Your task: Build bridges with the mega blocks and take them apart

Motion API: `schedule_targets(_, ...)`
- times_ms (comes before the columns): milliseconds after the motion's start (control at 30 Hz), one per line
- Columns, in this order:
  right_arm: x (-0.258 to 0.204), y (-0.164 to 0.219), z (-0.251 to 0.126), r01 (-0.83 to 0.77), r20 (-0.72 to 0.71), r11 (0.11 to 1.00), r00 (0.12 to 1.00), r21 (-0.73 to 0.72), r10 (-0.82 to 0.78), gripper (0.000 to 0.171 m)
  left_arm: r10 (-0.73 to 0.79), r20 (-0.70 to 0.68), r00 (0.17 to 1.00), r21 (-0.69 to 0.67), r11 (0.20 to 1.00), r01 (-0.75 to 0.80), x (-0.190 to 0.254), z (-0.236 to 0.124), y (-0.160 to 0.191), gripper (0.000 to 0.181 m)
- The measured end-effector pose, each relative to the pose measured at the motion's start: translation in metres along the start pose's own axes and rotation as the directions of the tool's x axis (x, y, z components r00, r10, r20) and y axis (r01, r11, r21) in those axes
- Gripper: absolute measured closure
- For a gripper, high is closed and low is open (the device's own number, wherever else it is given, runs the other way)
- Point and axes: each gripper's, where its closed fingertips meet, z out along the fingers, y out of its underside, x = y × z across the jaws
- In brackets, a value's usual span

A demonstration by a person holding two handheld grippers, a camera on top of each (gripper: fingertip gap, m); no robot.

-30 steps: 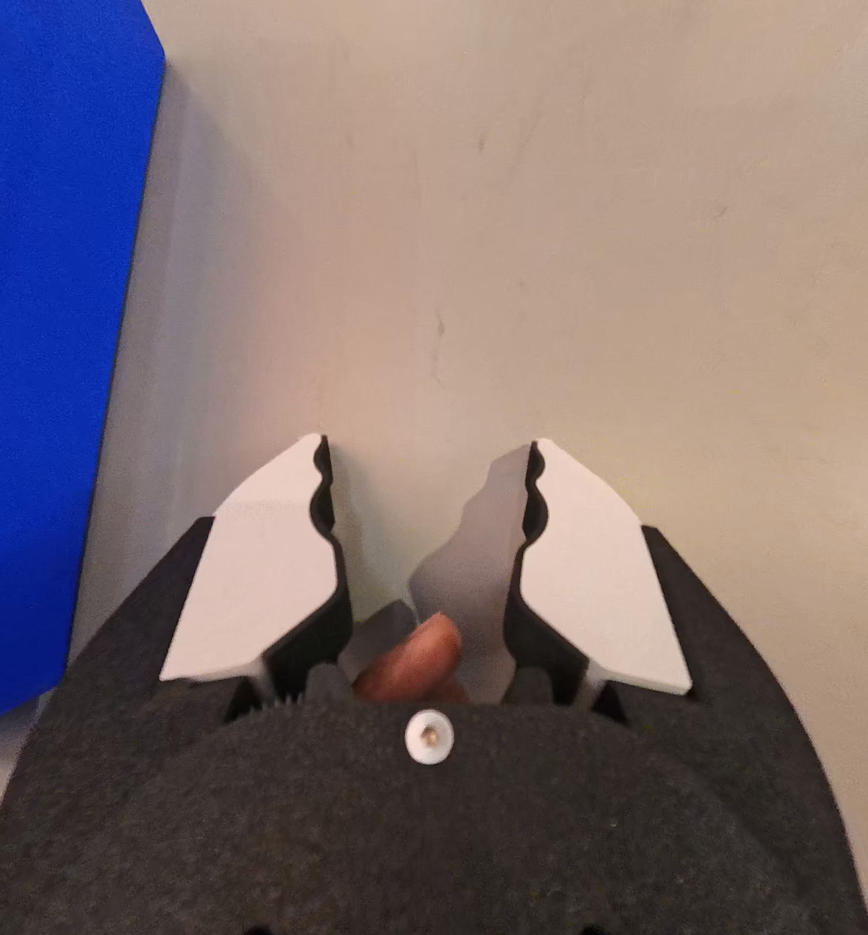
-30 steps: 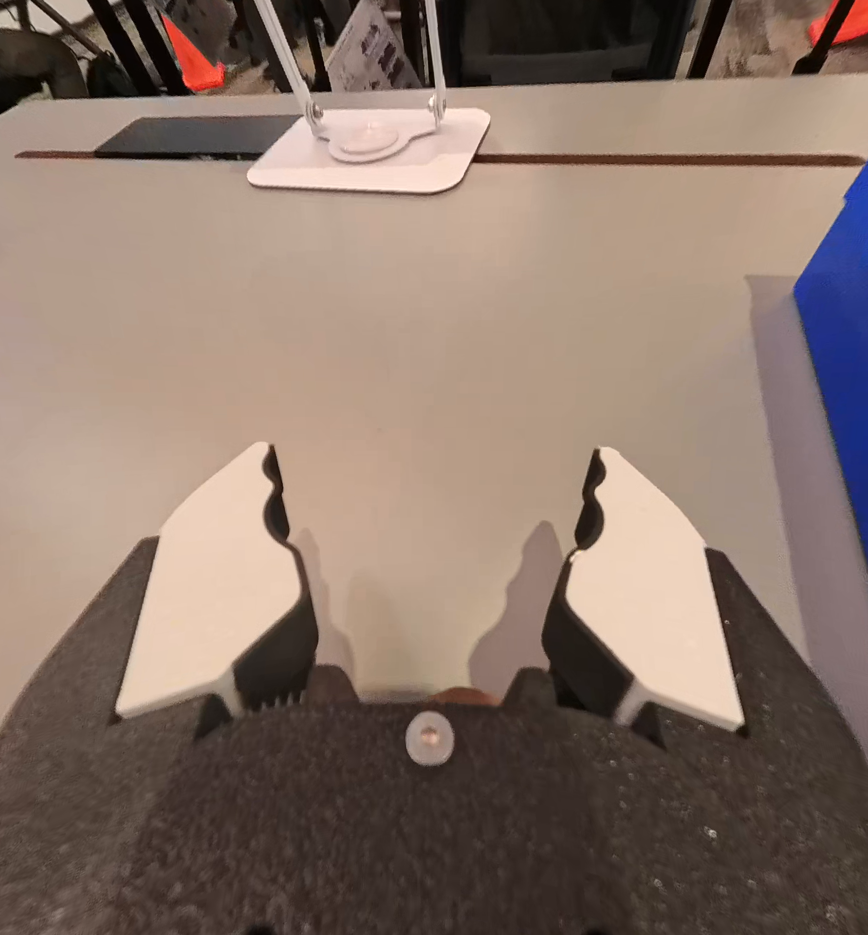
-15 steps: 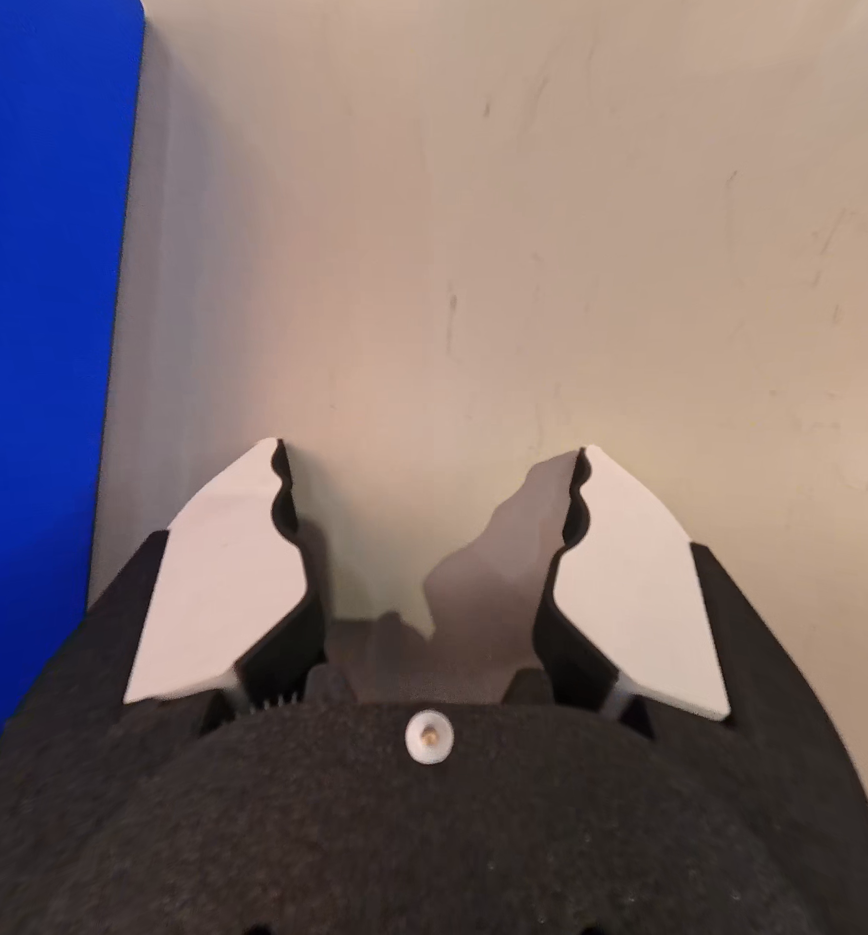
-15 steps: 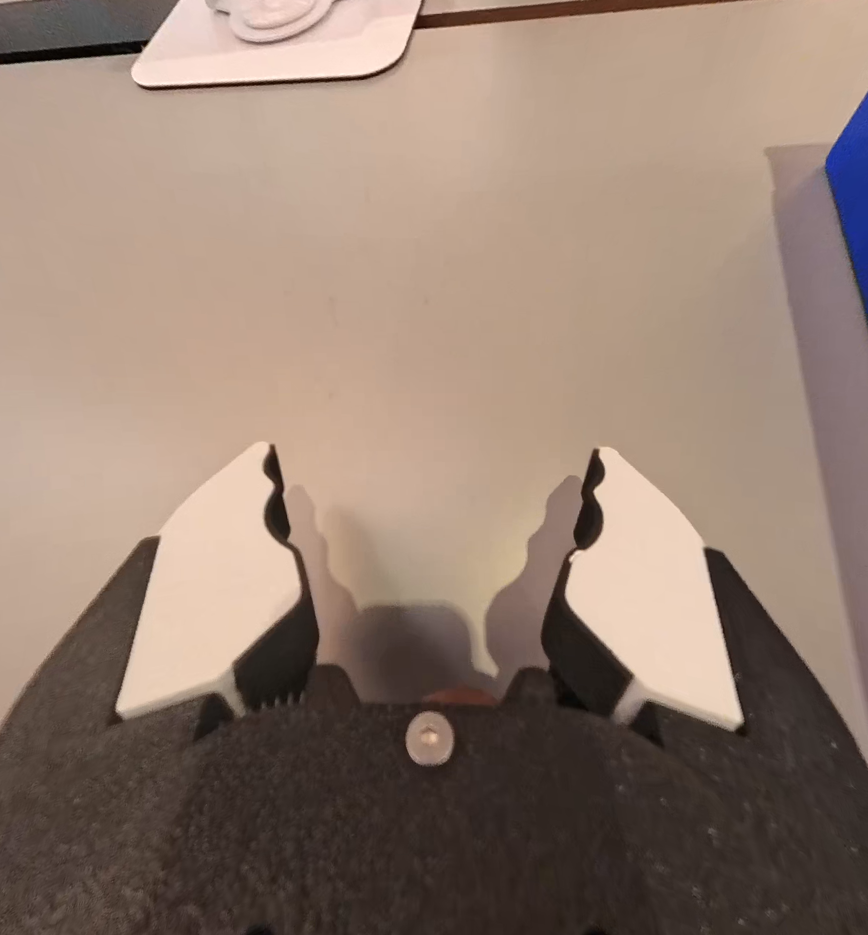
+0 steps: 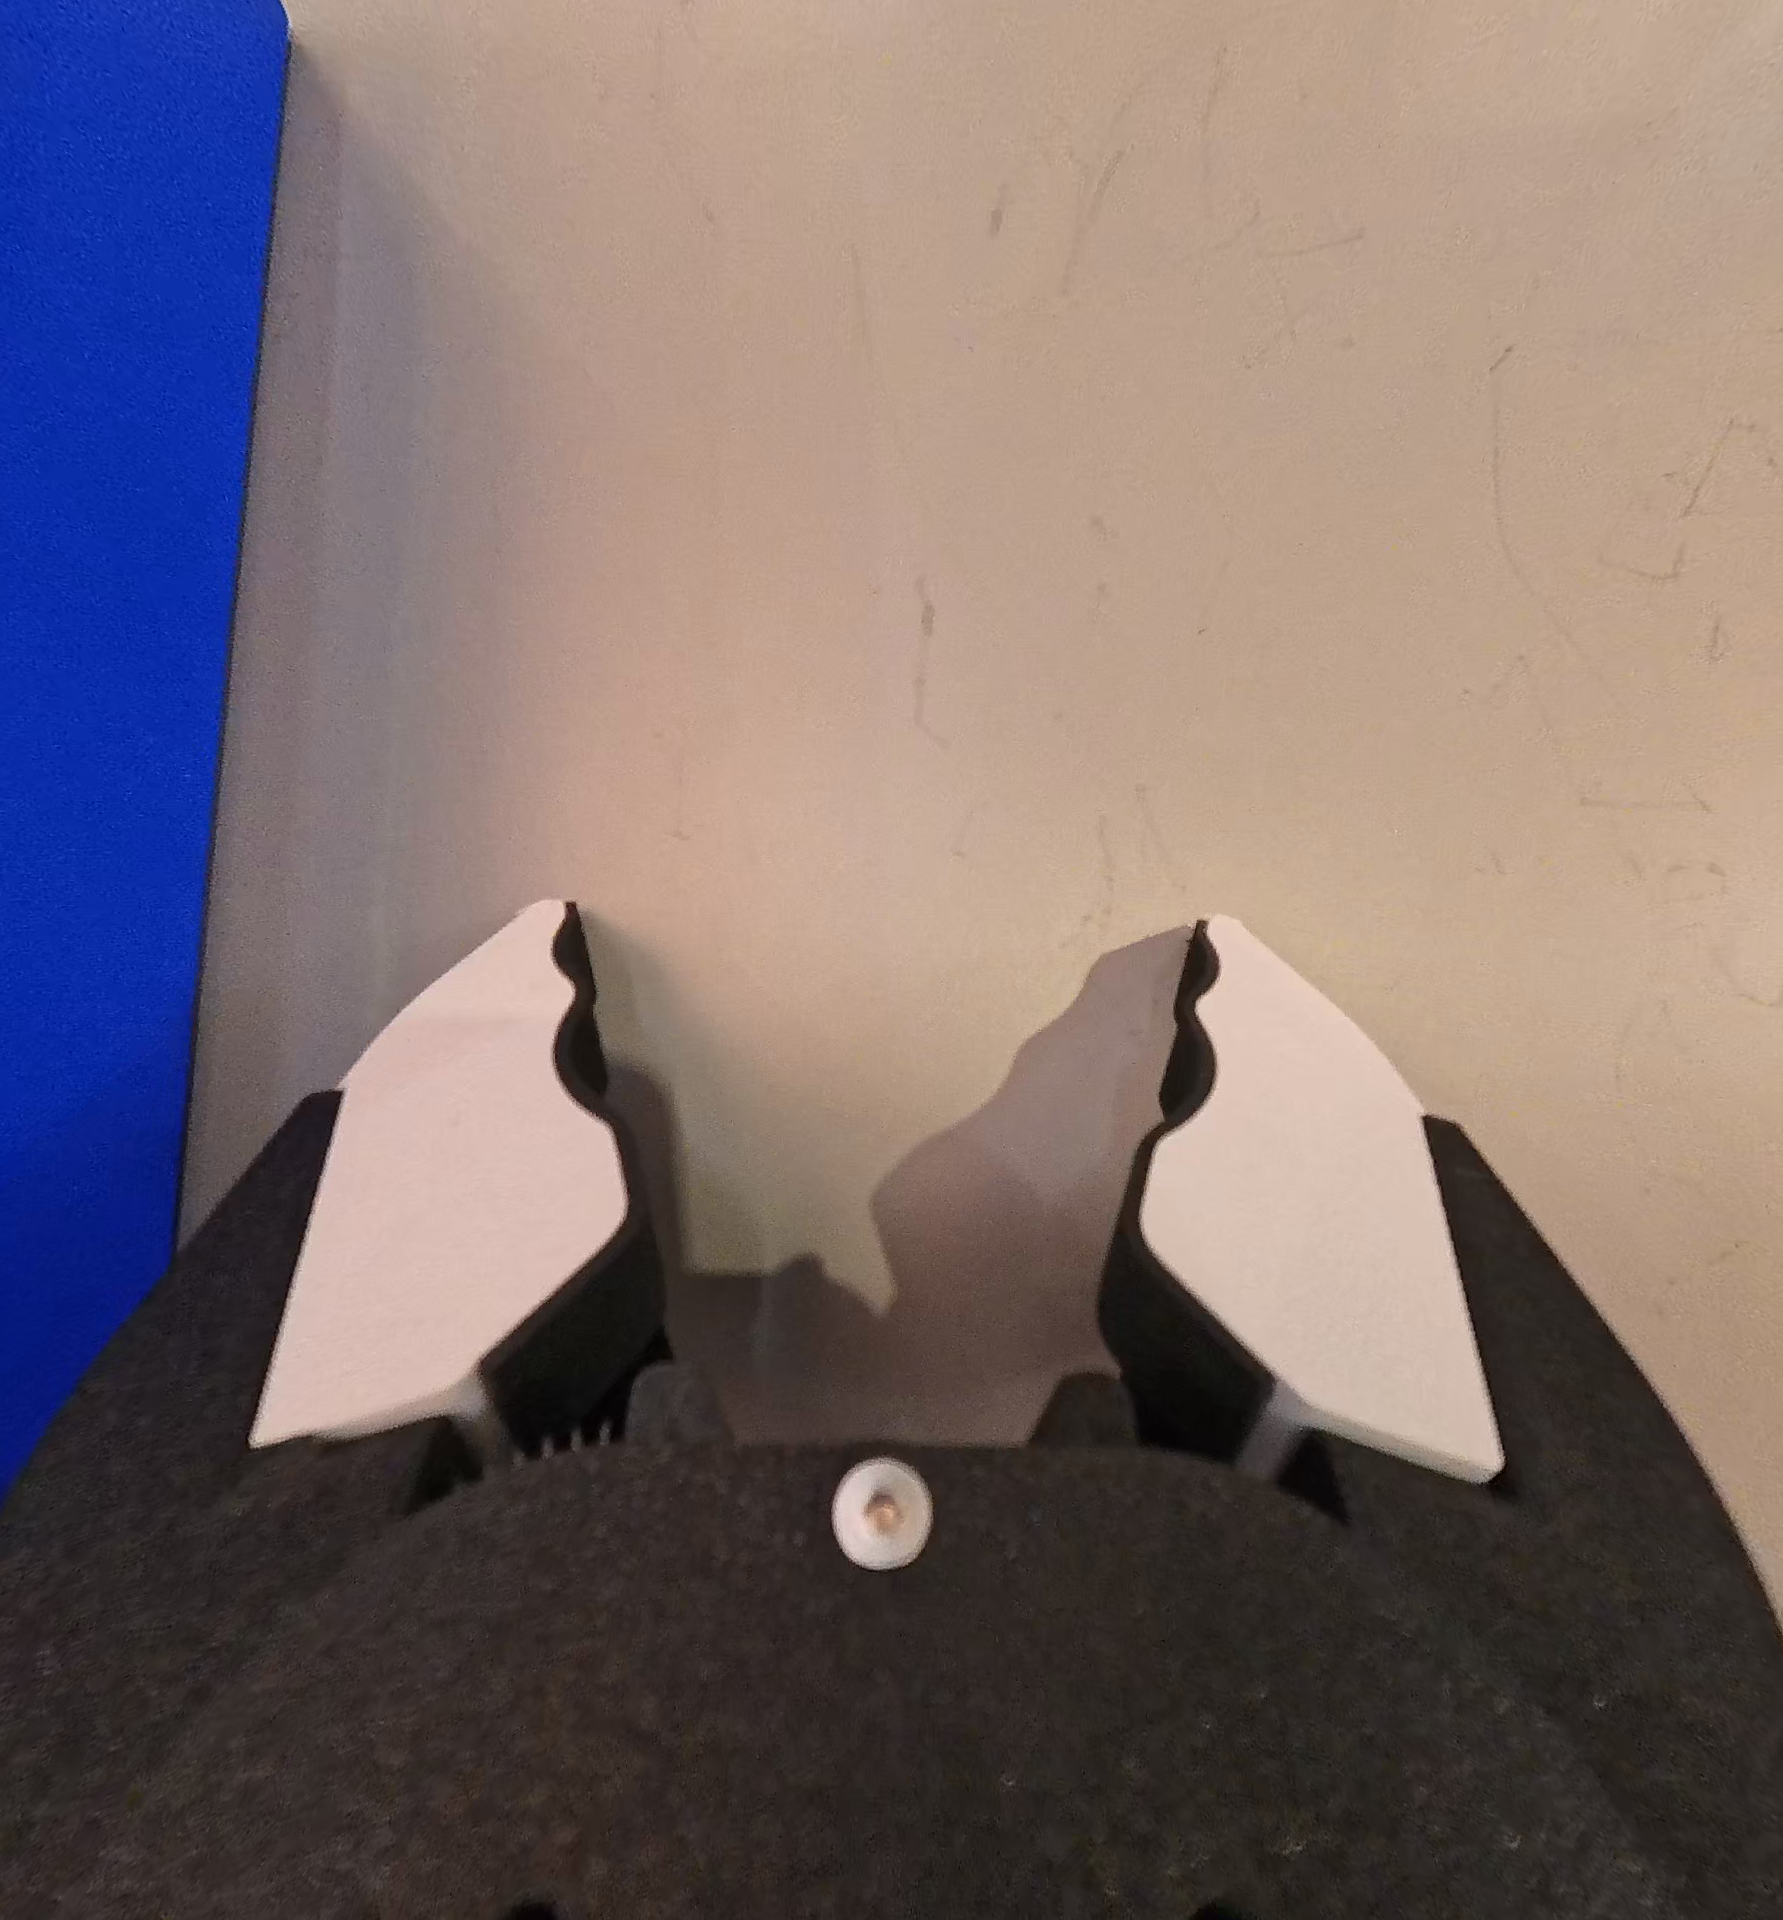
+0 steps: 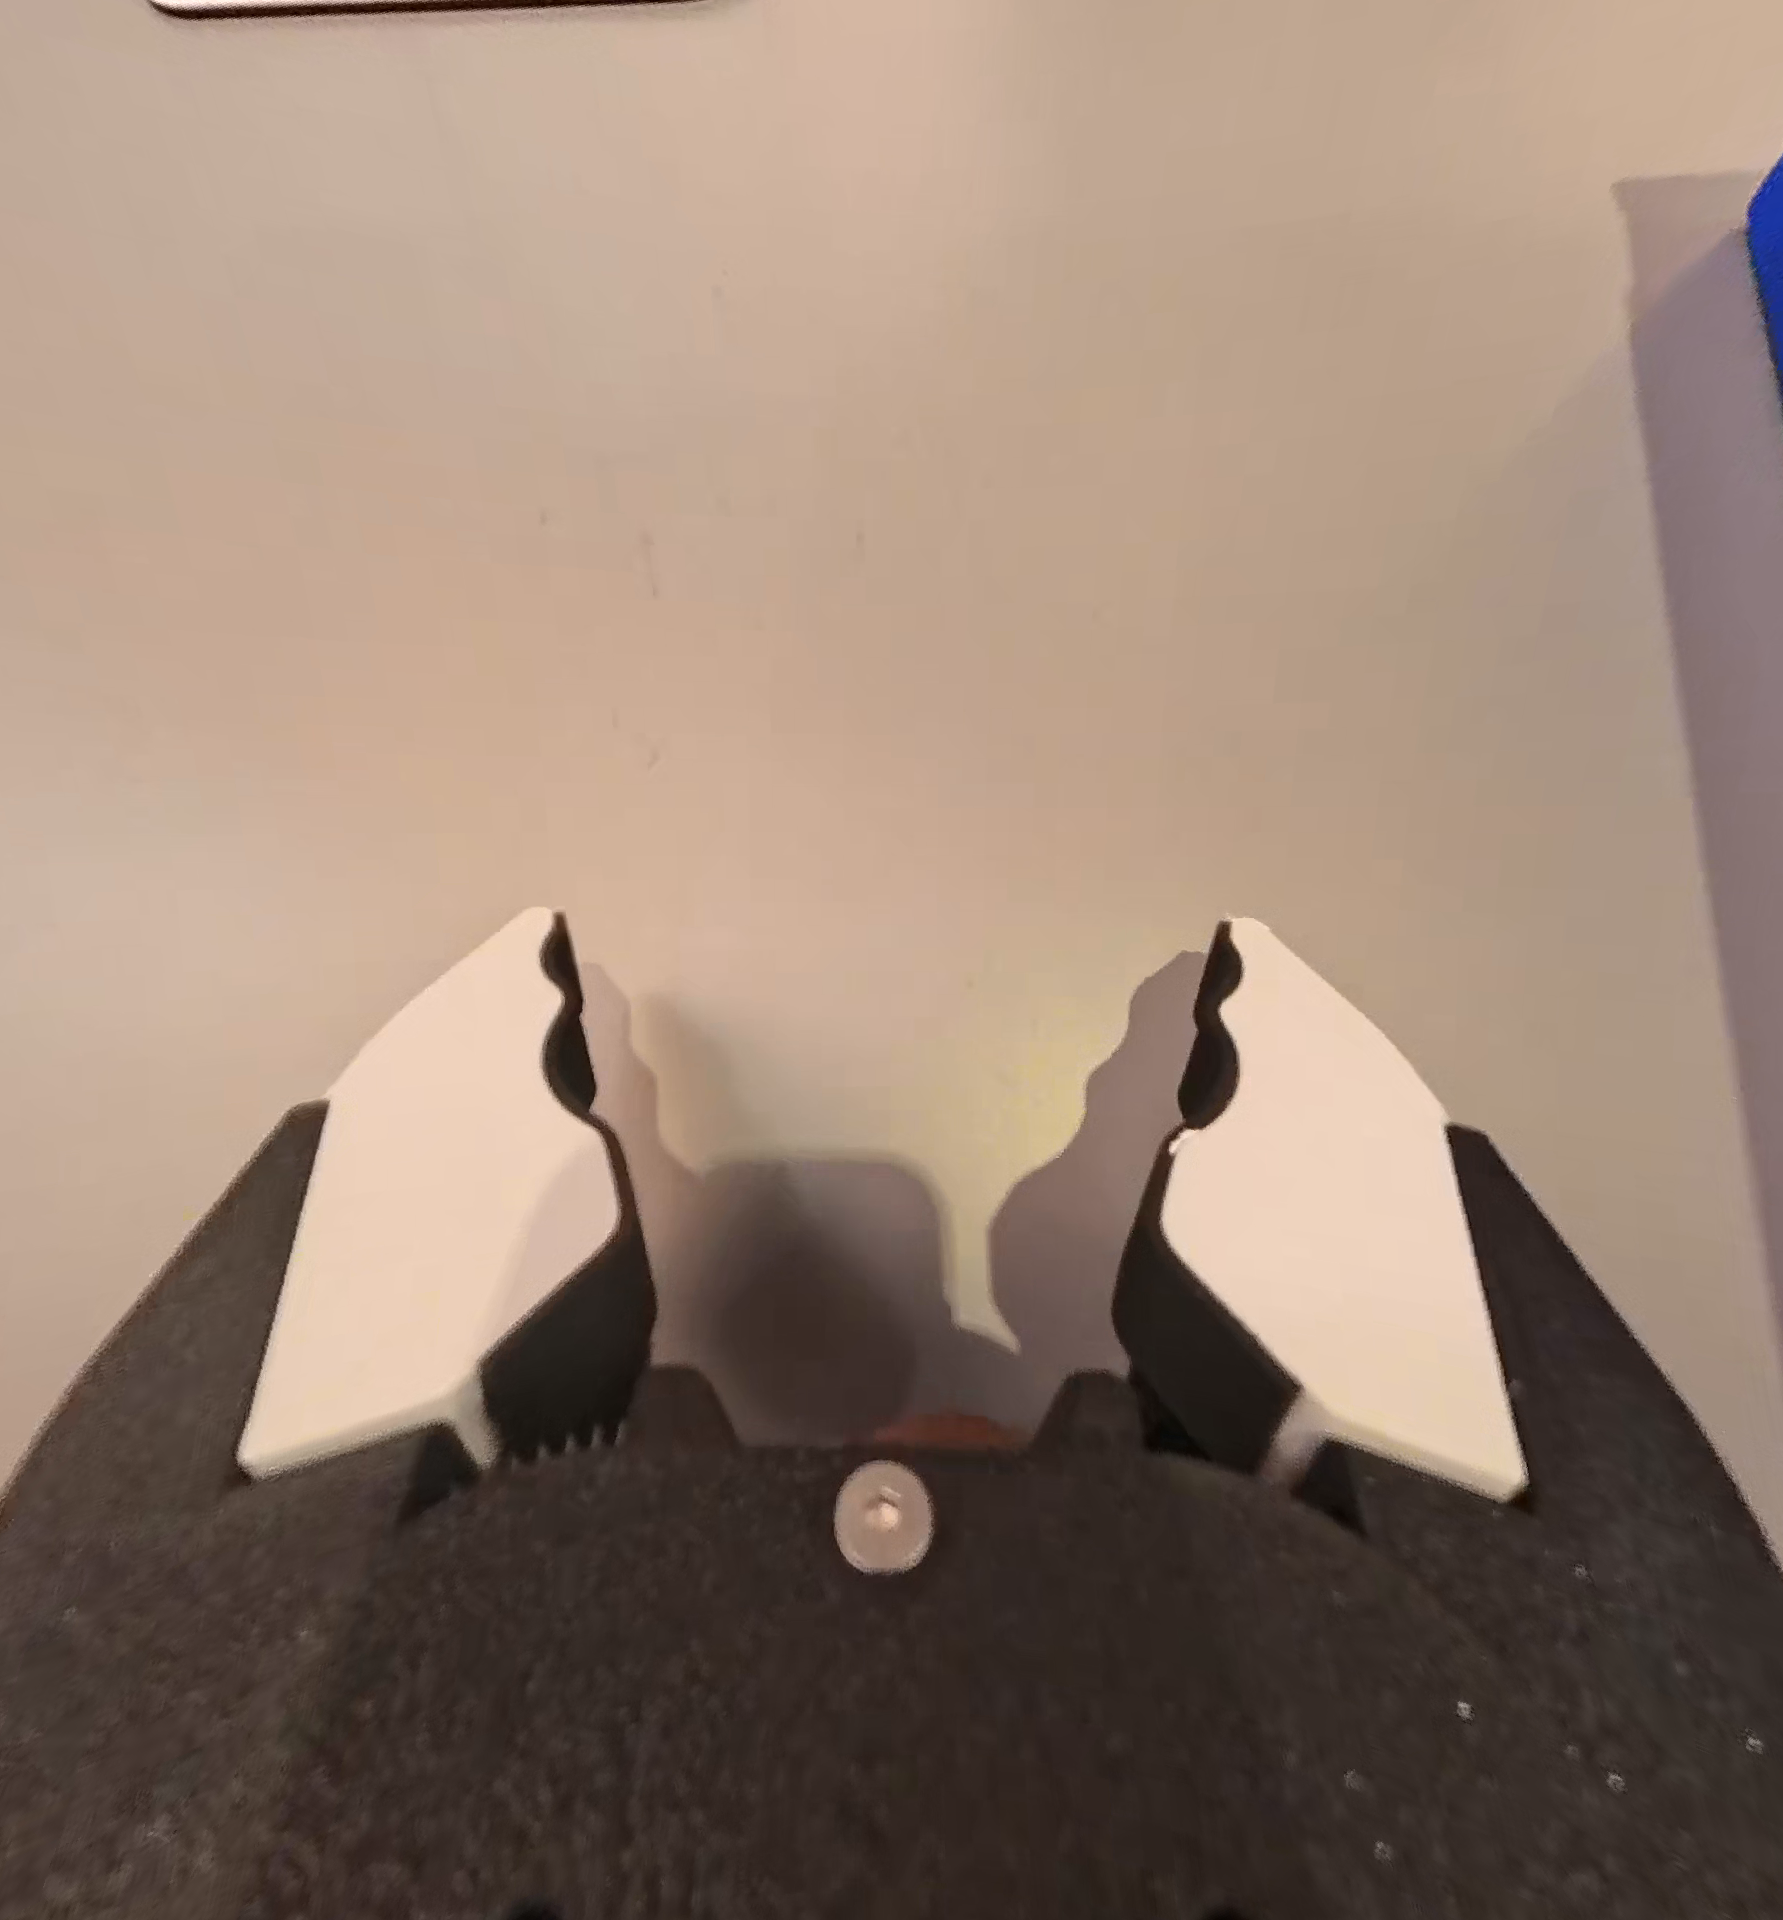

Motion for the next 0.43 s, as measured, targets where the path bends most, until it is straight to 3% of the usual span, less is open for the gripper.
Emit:
schedule_targets(133,-0.002,0.002,0.001,0.001,0.010,1.000,1.000,-0.013,-0.001,0.060,0.003,-0.003,1.000,0.001,1.000,-0.003,0.001,0.000,0.001,0.072)
schedule_targets(300,-0.003,0.004,0.001,0.001,0.014,1.000,1.000,-0.023,0.000,0.060,0.063,-0.055,0.997,-0.024,0.998,-0.064,0.010,0.004,0.003,0.043)
schedule_targets(433,-0.004,0.006,0.001,0.007,0.014,1.000,1.000,-0.030,-0.007,0.060,0.077,-0.068,0.995,-0.035,0.996,-0.080,0.012,0.005,0.003,0.036)
